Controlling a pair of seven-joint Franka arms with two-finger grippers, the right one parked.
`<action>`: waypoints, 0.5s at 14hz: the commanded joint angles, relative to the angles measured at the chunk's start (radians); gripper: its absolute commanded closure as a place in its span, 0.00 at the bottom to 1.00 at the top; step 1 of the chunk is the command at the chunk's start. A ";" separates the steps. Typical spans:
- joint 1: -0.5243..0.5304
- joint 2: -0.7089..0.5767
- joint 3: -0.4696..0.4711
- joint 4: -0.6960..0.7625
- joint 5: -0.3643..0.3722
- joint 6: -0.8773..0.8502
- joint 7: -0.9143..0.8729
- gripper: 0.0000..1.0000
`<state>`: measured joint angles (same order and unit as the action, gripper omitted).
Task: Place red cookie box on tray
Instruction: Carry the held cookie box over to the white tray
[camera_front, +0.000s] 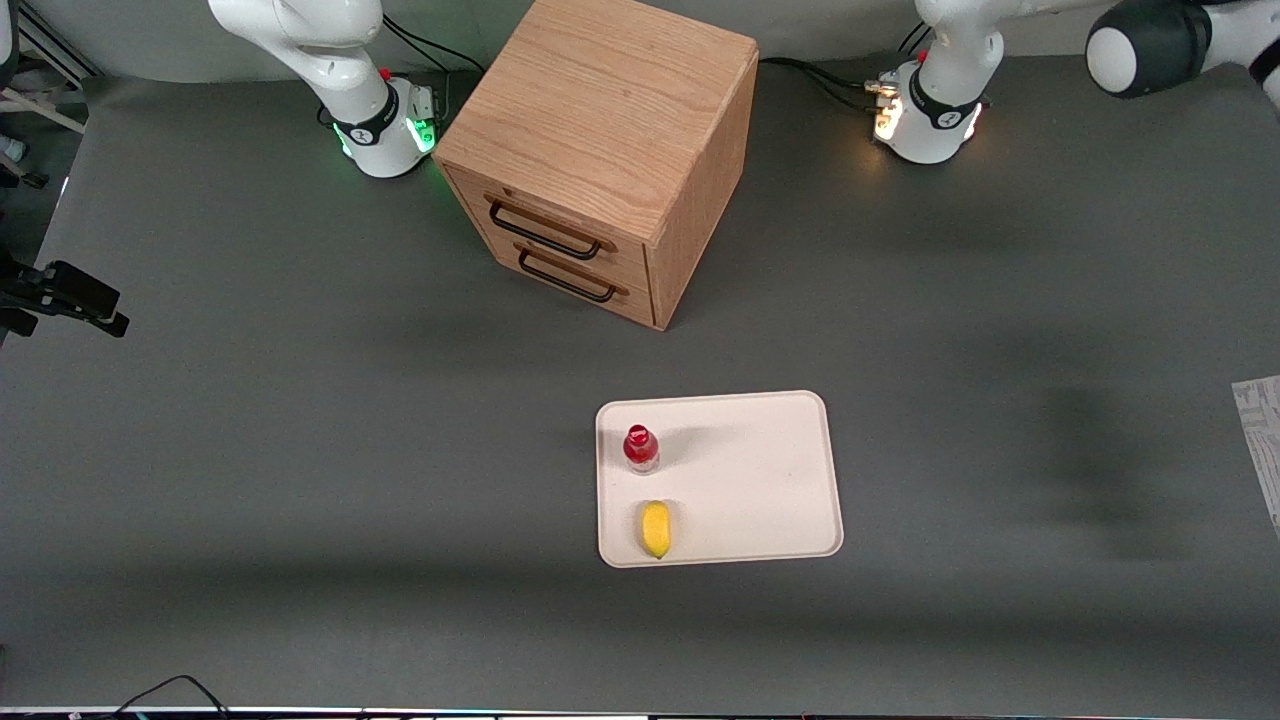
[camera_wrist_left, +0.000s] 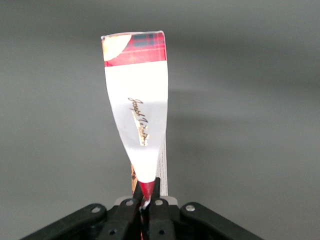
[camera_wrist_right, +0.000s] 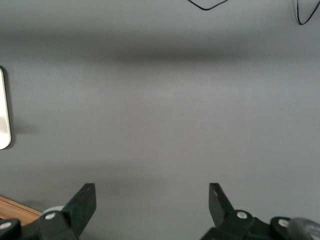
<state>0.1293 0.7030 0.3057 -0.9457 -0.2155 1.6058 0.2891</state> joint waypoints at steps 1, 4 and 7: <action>-0.025 -0.115 -0.119 -0.021 0.024 -0.125 -0.204 1.00; -0.027 -0.181 -0.342 -0.050 0.083 -0.176 -0.442 1.00; -0.028 -0.198 -0.587 -0.125 0.203 -0.129 -0.637 1.00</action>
<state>0.0960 0.5398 -0.1530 -0.9806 -0.0896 1.4379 -0.2345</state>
